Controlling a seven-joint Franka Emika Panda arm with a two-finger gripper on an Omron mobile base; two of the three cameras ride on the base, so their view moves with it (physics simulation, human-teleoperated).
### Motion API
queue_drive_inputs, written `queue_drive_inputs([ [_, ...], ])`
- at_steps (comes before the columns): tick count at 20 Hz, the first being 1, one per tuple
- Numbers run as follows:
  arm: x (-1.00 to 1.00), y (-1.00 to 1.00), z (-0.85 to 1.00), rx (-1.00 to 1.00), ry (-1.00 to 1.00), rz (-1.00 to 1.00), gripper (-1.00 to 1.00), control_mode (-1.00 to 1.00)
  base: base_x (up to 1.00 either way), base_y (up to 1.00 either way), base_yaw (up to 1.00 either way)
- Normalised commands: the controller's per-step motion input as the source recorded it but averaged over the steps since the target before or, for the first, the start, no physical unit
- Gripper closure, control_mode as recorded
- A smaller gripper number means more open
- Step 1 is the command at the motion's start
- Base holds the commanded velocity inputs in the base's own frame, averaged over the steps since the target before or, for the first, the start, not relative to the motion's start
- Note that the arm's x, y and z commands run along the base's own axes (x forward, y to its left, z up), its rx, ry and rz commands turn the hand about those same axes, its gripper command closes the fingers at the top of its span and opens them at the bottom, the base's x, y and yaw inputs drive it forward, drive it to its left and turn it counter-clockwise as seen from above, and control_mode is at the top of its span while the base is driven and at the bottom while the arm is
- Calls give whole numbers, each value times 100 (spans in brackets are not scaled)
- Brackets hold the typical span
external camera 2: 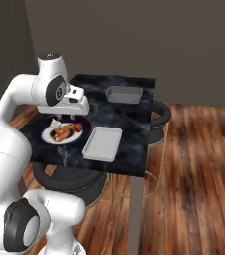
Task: Place one cooked food and one vegetable from the large plate to each tupperware container.
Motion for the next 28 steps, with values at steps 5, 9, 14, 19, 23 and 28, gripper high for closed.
queue_drive_inputs([
  [5,-44,19,-23,4,0,0,-100,-100,0,0,0],
  [9,-44,38,-53,13,12,0,-100,-100,0,0,0],
  [14,33,54,-49,5,16,0,-100,-100,0,0,0],
  [19,79,29,-7,0,18,0,-100,-100,0,0,0],
  [23,76,35,-20,0,24,0,-100,-100,0,0,0],
  [28,49,58,-41,0,7,0,-100,-100,0,0,0],
])
